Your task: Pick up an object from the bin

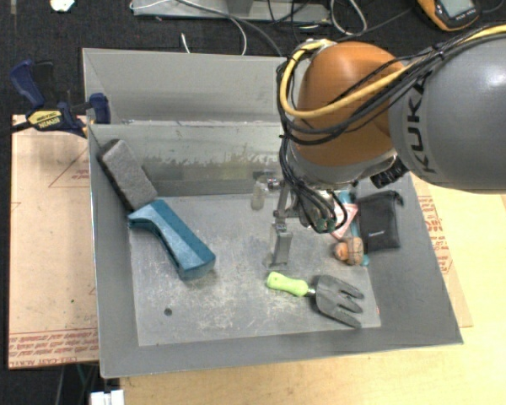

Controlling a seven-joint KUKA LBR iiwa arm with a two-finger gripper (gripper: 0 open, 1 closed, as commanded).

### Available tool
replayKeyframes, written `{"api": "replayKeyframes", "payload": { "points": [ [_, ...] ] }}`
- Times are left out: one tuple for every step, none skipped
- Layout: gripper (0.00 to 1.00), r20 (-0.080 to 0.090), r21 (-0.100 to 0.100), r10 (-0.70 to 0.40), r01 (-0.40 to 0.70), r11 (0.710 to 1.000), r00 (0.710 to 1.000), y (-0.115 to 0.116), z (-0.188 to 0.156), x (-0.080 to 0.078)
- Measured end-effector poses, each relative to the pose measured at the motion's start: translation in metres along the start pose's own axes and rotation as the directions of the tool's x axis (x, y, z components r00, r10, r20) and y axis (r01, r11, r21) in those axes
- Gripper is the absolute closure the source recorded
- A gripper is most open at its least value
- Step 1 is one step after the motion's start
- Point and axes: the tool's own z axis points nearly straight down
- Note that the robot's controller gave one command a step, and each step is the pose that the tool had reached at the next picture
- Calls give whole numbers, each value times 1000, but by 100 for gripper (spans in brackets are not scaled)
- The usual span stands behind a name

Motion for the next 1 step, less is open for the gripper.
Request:
{"api": "replayKeyframes", "payload": {
  "points": [
    [0, 7, -1, 2, -2, 1000, 1000, 0, -4, -1]
  ]
}}
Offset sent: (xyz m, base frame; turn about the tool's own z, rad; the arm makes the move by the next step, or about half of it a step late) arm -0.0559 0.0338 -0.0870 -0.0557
